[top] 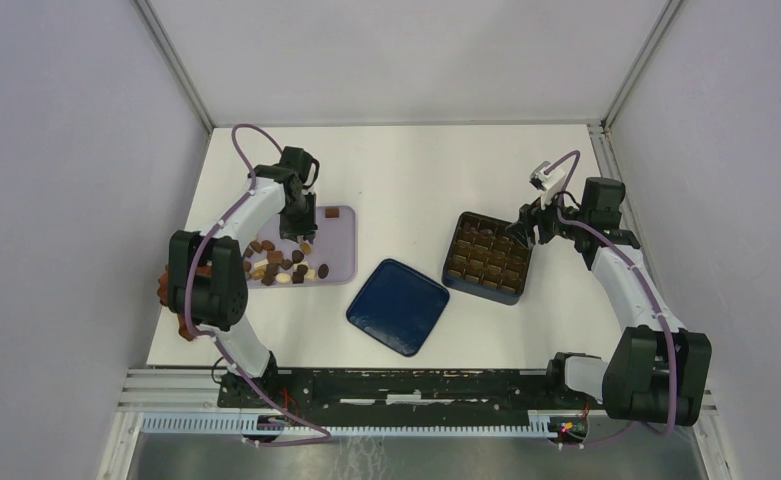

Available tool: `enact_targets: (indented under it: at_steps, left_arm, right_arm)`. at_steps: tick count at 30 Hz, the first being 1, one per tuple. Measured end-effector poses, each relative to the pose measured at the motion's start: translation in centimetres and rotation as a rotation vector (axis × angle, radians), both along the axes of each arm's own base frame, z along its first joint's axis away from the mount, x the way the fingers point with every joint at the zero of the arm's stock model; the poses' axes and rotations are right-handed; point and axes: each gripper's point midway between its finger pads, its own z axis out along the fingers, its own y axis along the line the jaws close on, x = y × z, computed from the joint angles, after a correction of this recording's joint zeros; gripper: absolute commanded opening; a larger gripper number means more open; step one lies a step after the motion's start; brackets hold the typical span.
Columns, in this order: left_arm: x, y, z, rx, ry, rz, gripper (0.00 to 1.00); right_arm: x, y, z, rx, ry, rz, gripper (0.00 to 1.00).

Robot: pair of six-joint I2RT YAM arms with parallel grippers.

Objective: Pack the chocolate
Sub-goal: Pick up the fake chocolate from the plate, then adjust the packing box at the center of the board.

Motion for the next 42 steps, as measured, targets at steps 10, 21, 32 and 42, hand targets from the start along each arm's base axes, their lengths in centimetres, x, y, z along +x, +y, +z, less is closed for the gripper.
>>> enact_targets:
  at_steps: [10, 21, 32, 42]
  left_arm:
    - [-0.2, 0.1, 0.4, -0.002, -0.012, 0.000, 0.02]
    - [-2.4, -0.4, 3.7, -0.076, -0.125, -0.017, 0.02]
    - [-5.8, -5.7, 8.4, -0.425, -0.292, -0.136, 0.02]
    - [-7.7, -12.7, 14.1, -0.730, -0.443, -0.273, 0.02]
  right_arm:
    - [0.0, 0.0, 0.0, -0.002, -0.003, 0.002, 0.67]
    - [0.0, 0.0, 0.0, -0.005, -0.004, 0.003, 0.68]
    - [0.9, -2.7, -2.2, -0.096, 0.051, -0.092, 0.70]
    - [1.2, -6.3, -4.1, -0.147, 0.129, -0.215, 0.66]
